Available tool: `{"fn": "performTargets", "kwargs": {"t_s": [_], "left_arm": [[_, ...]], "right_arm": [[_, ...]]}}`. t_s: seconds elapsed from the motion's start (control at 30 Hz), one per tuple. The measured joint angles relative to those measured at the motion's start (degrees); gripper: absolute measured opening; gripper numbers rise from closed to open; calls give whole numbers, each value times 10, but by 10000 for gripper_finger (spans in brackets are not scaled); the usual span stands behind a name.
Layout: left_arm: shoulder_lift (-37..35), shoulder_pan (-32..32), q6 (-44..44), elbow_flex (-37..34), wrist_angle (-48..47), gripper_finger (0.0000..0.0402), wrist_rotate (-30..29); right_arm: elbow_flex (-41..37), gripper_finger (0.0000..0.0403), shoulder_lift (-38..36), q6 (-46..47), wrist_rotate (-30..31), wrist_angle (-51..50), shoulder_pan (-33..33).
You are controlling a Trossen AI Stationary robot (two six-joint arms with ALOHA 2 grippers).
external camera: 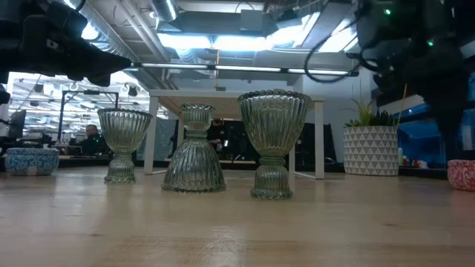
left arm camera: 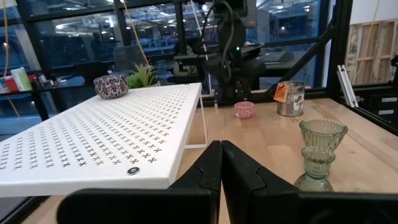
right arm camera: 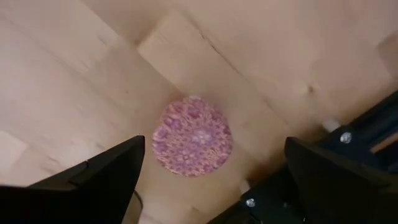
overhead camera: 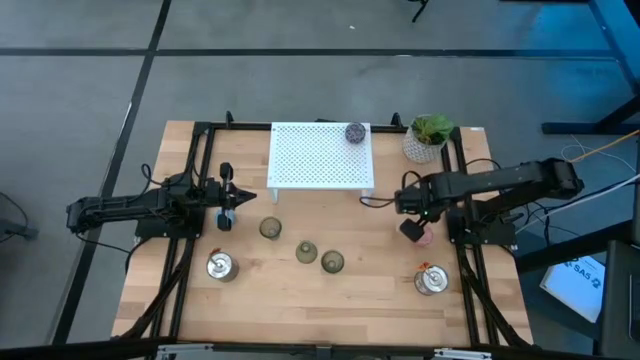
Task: Pick & Place candle stick holders
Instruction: Put the pink patterned scented candle on the shelf aligned with the other patterned scented candle
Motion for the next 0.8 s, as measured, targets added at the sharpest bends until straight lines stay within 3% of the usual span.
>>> {"fn": "performTargets", "kwargs": {"t_s": [0.3, 0.8], "left_arm": [[0, 0, 0, 0, 0, 2, 0], [0, 0, 0, 0, 0, 2, 0]], "right_arm": [[-64, 390, 0, 29, -29, 92, 43], [-70, 390, 0, 89, 4, 92, 88]]}}
